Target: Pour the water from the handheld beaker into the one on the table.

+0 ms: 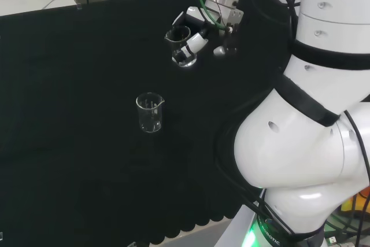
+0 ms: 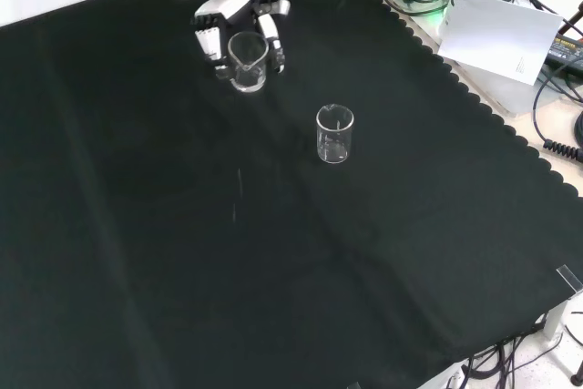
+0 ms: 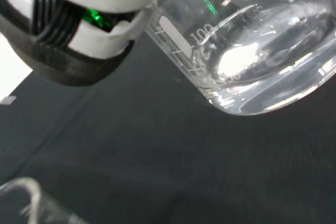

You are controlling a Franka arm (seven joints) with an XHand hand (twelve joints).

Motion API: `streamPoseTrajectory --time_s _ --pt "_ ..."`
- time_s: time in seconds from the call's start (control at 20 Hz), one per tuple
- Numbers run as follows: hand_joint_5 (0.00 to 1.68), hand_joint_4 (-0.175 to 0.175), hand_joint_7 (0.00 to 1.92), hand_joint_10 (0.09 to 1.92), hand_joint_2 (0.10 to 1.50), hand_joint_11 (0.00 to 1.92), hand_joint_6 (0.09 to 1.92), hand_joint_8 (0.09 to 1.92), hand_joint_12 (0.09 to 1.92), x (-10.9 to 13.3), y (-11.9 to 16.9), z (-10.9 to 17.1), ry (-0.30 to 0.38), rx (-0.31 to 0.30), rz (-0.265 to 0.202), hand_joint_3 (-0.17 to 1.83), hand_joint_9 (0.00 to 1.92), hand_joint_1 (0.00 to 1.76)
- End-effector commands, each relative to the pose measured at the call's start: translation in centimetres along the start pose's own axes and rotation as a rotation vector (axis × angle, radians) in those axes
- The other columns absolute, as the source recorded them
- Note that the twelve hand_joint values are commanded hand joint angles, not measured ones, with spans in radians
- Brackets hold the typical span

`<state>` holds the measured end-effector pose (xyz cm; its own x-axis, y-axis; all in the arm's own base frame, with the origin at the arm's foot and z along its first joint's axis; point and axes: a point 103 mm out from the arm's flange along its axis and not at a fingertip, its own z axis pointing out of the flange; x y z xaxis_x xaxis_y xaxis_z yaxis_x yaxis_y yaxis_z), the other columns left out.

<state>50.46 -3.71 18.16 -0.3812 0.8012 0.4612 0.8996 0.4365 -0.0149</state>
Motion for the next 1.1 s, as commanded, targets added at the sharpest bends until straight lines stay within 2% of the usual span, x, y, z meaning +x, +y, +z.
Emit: streamPoseTrajectory --time_s 0.05,0.3,0.6,1.1 --pt "1.31 -0.175 1.36 0.10 0.64 1.48 0.57 0.56 0.48 4.7 -6.3 0.6 -0.070 0.091 0.055 0.65 1.85 1.32" --pt "1.30 -0.175 1.36 0.10 0.64 1.48 0.58 0.57 0.49 6.6 -8.2 1.9 -0.094 0.193 0.082 0.65 1.85 1.32" --pt "1.30 -0.175 1.35 0.10 0.63 1.48 0.60 0.59 0.49 6.0 -9.6 2.6 -0.081 0.300 0.111 0.68 1.86 1.32" --pt "1.30 -0.175 1.35 0.10 0.62 1.48 0.61 0.60 0.50 7.6 -9.3 4.5 -0.194 0.525 0.126 0.69 1.86 1.32"
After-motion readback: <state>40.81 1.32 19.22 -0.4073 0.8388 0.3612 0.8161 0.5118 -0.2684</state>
